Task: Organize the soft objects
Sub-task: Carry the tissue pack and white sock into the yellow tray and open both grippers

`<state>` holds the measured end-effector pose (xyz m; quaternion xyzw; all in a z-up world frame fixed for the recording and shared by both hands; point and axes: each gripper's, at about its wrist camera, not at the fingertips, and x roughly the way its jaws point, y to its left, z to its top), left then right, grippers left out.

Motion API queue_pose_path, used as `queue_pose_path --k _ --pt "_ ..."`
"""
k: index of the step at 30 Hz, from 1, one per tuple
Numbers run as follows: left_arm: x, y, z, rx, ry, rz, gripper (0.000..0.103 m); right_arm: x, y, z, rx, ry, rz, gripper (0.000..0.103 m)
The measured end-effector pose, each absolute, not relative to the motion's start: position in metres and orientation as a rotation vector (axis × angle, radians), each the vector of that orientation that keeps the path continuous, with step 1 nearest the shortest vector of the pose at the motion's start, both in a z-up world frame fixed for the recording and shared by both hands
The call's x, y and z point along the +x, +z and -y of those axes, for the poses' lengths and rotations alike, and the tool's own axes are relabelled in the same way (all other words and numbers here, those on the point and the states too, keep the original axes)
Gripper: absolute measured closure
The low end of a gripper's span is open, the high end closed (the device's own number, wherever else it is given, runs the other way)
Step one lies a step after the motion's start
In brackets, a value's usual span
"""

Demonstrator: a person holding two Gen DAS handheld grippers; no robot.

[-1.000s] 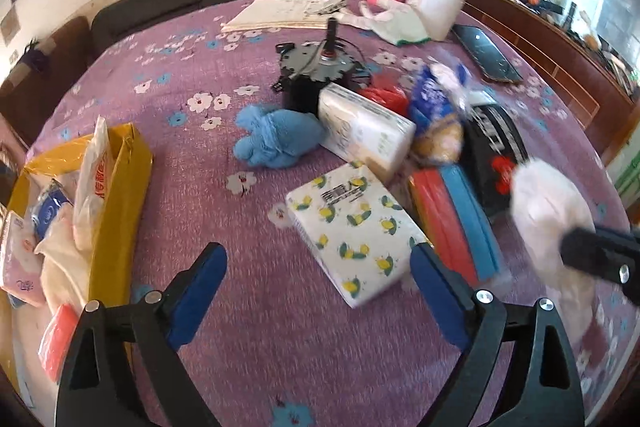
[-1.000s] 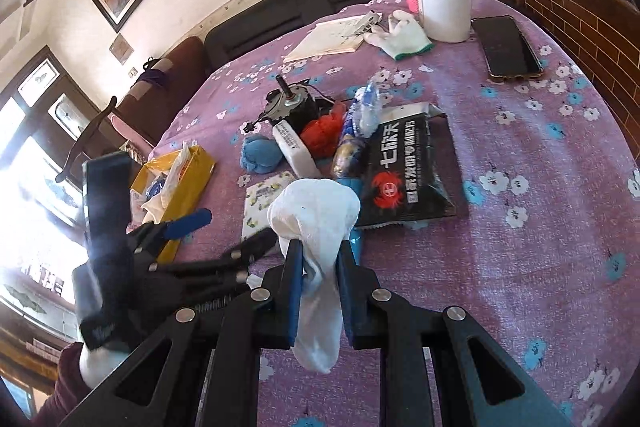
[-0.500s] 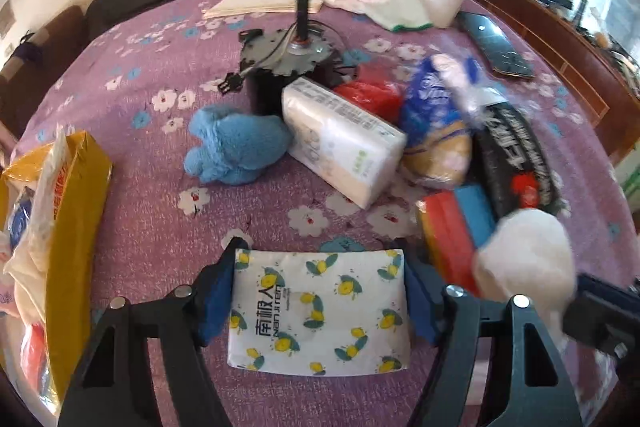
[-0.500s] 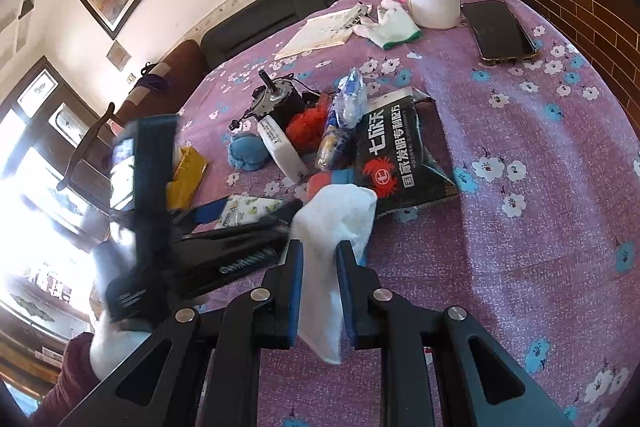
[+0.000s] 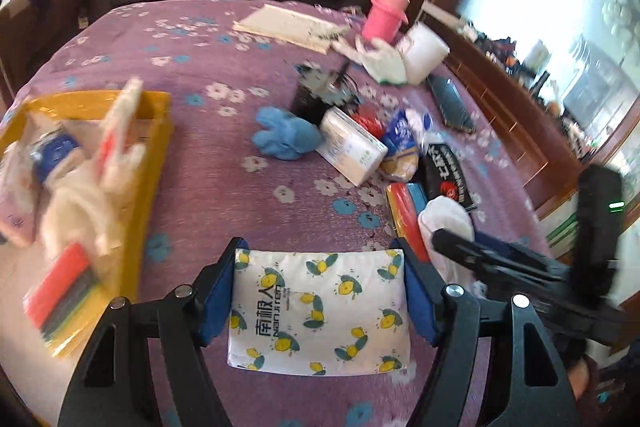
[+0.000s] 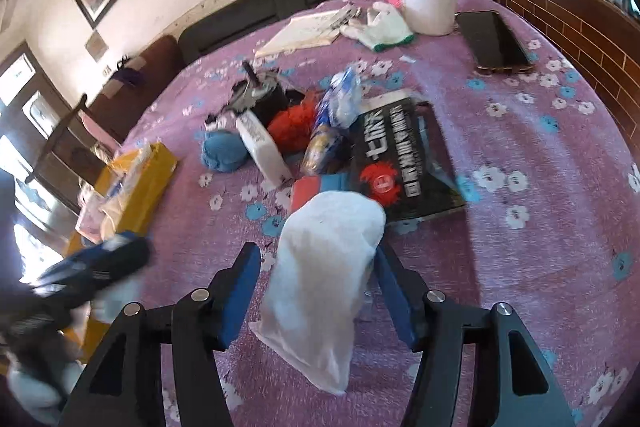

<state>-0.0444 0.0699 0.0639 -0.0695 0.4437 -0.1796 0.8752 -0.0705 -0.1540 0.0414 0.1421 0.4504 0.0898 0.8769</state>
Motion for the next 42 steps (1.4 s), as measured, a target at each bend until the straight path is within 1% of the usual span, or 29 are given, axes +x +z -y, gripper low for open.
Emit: queue_pose_path --k 1,2,3,4,5,11,17,25,29,31,37,39,42 --pt "-0.049 0.068 -0.082 -0.163 -0.372 -0.92 0.031 -0.069 0.038 0.153 0.293 0.185 -0.958 0.078" --pt "-0.05 0.071 -0.092 -0.179 -0.366 -0.916 0.031 -0.07 0.038 0.155 0.305 0.18 -0.951 0.079" --pt "-0.054 0.076 -0.109 -0.202 -0.354 -0.909 0.031 -0.074 0.041 0.158 0.31 0.176 -0.942 0.081" --pt "-0.058 0.081 -0.125 -0.216 -0.34 -0.902 0.031 -0.077 0.045 0.159 0.31 0.176 -0.932 0.086" --pt "-0.059 0.083 -0.137 -0.225 -0.325 -0.897 0.031 -0.081 0.052 0.16 0.304 0.177 -0.916 0.086" --pt "-0.064 0.093 -0.244 -0.26 -0.09 -0.879 0.031 -0.09 0.087 0.14 0.29 0.257 -0.855 0.087" --pt "-0.046 0.069 -0.315 -0.296 0.07 -0.955 0.031 -0.084 0.108 0.077 0.227 0.402 -0.857 0.087" --pt "-0.001 0.035 -0.334 -0.342 0.118 -1.052 0.031 -0.072 0.118 -0.025 0.166 0.609 -0.911 0.086" --pt "0.006 0.038 -0.334 -0.356 0.109 -1.023 0.03 -0.069 0.112 -0.078 0.137 0.702 -0.958 0.086" --pt "-0.001 0.045 -0.338 -0.412 0.066 -0.993 0.03 -0.066 0.104 -0.103 0.12 0.737 -0.984 0.086" --pt "-0.043 0.076 -0.356 -0.43 0.071 -0.879 0.028 -0.052 0.083 -0.16 0.103 0.789 -1.051 0.086" --pt "-0.06 0.085 -0.364 -0.426 0.086 -0.835 0.023 -0.047 0.076 -0.173 0.114 0.808 -1.076 0.086" --pt "-0.081 0.095 -0.372 -0.412 0.119 -0.781 0.021 -0.045 0.067 -0.192 0.103 0.826 -1.102 0.084"
